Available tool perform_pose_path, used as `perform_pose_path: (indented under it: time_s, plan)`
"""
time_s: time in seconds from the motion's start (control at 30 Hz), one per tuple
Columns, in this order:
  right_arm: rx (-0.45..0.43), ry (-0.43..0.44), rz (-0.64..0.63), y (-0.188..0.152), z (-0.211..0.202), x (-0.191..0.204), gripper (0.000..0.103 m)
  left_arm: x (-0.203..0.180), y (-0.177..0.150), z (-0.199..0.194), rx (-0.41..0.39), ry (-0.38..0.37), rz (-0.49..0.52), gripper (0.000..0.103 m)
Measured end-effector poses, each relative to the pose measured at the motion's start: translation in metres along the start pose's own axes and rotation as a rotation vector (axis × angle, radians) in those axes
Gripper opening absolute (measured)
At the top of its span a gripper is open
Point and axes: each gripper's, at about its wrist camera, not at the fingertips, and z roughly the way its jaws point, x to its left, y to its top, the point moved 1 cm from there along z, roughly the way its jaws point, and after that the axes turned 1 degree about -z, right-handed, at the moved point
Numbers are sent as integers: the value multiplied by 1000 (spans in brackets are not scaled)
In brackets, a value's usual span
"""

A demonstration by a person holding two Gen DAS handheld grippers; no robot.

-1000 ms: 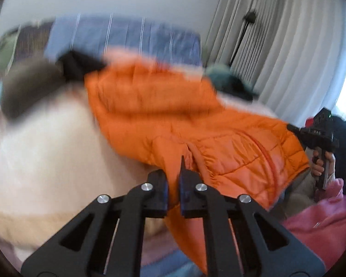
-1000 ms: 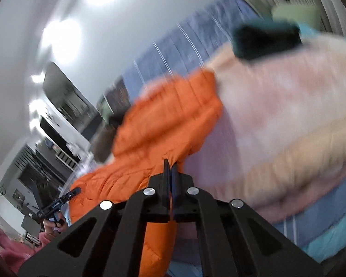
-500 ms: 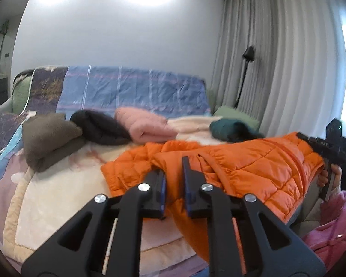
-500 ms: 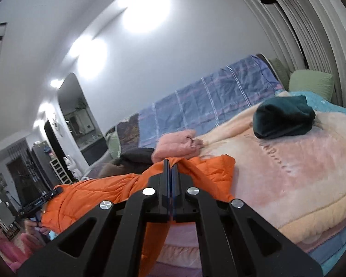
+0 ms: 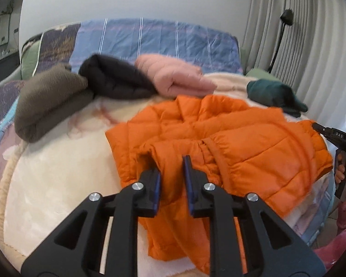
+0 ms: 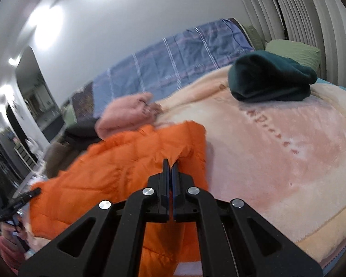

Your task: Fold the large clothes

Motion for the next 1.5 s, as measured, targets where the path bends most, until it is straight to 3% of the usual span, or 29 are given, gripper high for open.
perform_pose_path:
  time_s: [0.2,0.27,0.33,0.4,0.47,0.67,0.77,0.93,1.2,1.27,1.33,1.43,1.5]
  plan:
    - [56,-49,17,-10,29,-8,5,11,0,31,30,-3,-28,24]
    - [56,-62,13,-11,31,-7,7,12,1,33,29,-8,-30,32]
    - [44,-75,-1,-9,26,-6,17,10,3,28,23,-23,-31,44]
    - [6,-75,-10,-4,12,-4,38,6,3,18,1,-33,-21,54]
    - [-34,-64,-19,0,-5,-2,41,3,3,4,-26,-34,-10,68]
    - [1,-13,-46,-9,-38,0,42,5,-5,-45,-91,-61,-21,78]
    - [50,15,-63,-26,-46,2,48,5,-17,-59,-64,-112,-28,78]
    - [94,58,-110,-47,-58,6,59,-6,-40,-65,0,-130,3,84]
    - [200,114,-211,-71,-50,22,63,-34,-71,-45,127,-243,34,81]
    - [224,105,-246,-76,-45,29,65,-39,-72,-40,138,-284,40,53]
    - [245,107,-275,-79,-38,36,65,-44,-70,-32,161,-343,34,41]
    - [221,104,-320,-76,-36,46,65,-51,-60,-25,151,-347,68,30]
    - [150,126,-329,-61,-40,52,65,-54,-45,-23,112,-344,85,29]
